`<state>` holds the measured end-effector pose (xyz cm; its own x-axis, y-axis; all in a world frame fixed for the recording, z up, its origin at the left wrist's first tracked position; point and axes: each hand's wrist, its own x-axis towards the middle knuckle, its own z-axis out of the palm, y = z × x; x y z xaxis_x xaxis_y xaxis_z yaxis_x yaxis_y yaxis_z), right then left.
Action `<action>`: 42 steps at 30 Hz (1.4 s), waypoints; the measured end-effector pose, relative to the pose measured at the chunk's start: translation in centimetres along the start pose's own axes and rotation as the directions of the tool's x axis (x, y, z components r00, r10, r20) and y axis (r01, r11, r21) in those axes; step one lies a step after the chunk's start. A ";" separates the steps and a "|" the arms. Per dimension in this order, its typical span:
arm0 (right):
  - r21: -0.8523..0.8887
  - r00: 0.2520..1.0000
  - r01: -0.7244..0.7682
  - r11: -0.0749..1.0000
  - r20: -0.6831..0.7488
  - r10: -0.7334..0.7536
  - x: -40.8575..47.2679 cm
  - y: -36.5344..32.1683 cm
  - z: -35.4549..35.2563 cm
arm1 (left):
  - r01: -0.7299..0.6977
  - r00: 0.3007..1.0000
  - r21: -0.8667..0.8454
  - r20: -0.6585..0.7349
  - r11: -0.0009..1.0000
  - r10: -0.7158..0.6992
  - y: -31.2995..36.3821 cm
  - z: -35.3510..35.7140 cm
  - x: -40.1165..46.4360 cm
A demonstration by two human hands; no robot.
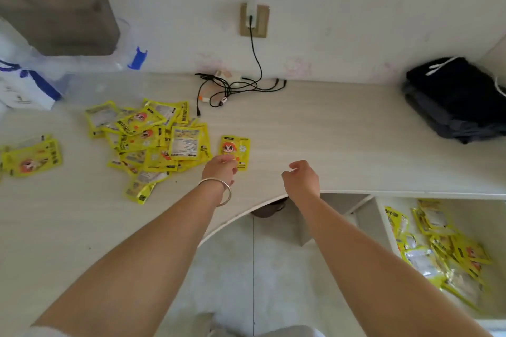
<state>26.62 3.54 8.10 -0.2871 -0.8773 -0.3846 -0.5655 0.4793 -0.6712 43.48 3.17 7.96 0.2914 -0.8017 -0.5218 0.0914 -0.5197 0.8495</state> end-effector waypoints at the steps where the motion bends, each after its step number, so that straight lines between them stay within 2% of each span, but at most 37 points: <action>1: -0.004 1.000 0.020 1.000 0.017 -0.020 -0.2 -1.1 1.5 | 0.004 1.000 -0.028 -0.017 1.000 -0.004 0.1 -1.9 0.5; 11: -0.132 0.963 0.171 0.976 0.233 -0.137 -0.6 -10.1 13.4 | 0.064 0.976 -0.146 -0.199 0.987 -0.092 0.1 -15.8 4.0; 13: -0.148 0.941 0.221 0.964 0.293 -0.170 -0.2 -11.8 15.4 | 0.066 0.966 -0.168 -0.238 0.984 -0.105 0.0 -17.5 5.0; 17: -0.165 0.883 0.321 0.933 0.410 -0.231 1.1 -15.2 18.5 | 0.104 0.937 -0.106 -0.323 0.989 -0.134 0.4 -20.2 7.2; 21: -0.165 0.817 0.434 0.886 0.487 -0.310 2.6 -18.1 21.5 | 0.109 0.898 -0.197 -0.400 0.974 -0.182 0.8 -22.0 9.4; 23: -0.243 0.773 0.548 0.800 0.513 -0.373 3.2 -19.3 22.9 | 0.111 0.885 -0.225 -0.421 0.968 -0.199 0.8 -22.5 10.2; 27: -0.423 0.563 0.826 0.372 0.629 -0.535 4.0 -21.5 25.2 | 0.133 0.839 -0.245 -0.488 0.960 -0.241 0.4 -23.5 11.3; 30: -0.428 0.459 0.883 0.190 0.709 -0.536 4.7 -23.1 27.0 | 0.175 0.835 -0.097 -0.513 0.980 -0.200 0.7 -24.6 12.5; 36: -0.441 0.425 0.895 0.066 0.800 -0.424 6.4 -24.4 29.7 | 0.194 0.856 0.029 -0.493 0.981 -0.155 2.3 -26.1 16.3; 39: -0.443 0.432 0.894 0.064 0.819 -0.378 7.3 -24.8 30.4 | 0.214 0.873 0.146 -0.473 0.966 -0.121 3.3 -26.4 18.3; 42: -0.435 0.425 0.897 0.075 0.807 -0.409 7.6 -25.0 30.6 | 0.274 0.848 0.147 -0.503 0.950 -0.167 3.8 -26.5 20.0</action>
<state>62.21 -14.34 2.54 0.7333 -0.5491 -0.4010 -0.6361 -0.7623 -0.1194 74.87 -6.99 2.80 0.7106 -0.4447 -0.5452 0.0270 -0.7571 0.6527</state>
